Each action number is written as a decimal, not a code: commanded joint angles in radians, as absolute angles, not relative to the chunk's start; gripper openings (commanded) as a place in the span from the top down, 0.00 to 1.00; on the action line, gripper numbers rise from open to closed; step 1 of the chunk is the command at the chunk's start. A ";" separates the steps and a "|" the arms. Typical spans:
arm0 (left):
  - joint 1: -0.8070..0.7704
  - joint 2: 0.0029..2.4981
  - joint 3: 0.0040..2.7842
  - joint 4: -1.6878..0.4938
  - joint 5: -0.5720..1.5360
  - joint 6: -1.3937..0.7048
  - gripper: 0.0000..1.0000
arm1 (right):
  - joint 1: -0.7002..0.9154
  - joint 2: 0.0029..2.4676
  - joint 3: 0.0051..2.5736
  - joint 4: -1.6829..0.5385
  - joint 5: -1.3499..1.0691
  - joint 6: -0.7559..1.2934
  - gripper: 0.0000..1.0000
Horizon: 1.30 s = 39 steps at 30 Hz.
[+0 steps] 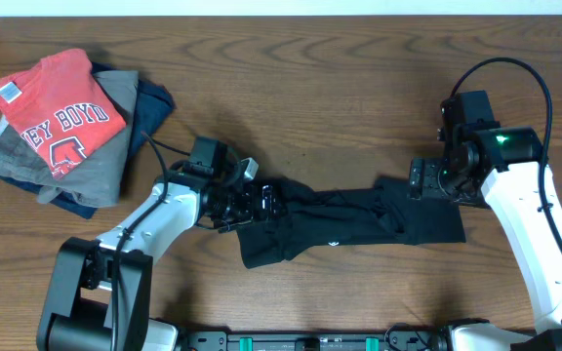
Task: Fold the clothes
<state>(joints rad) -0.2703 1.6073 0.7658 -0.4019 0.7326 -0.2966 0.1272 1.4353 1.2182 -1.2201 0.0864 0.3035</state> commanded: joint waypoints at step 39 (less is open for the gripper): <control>-0.163 1.491 0.743 -0.395 0.812 -0.320 0.15 | 0.356 1.504 1.201 -1.039 -0.366 0.123 0.99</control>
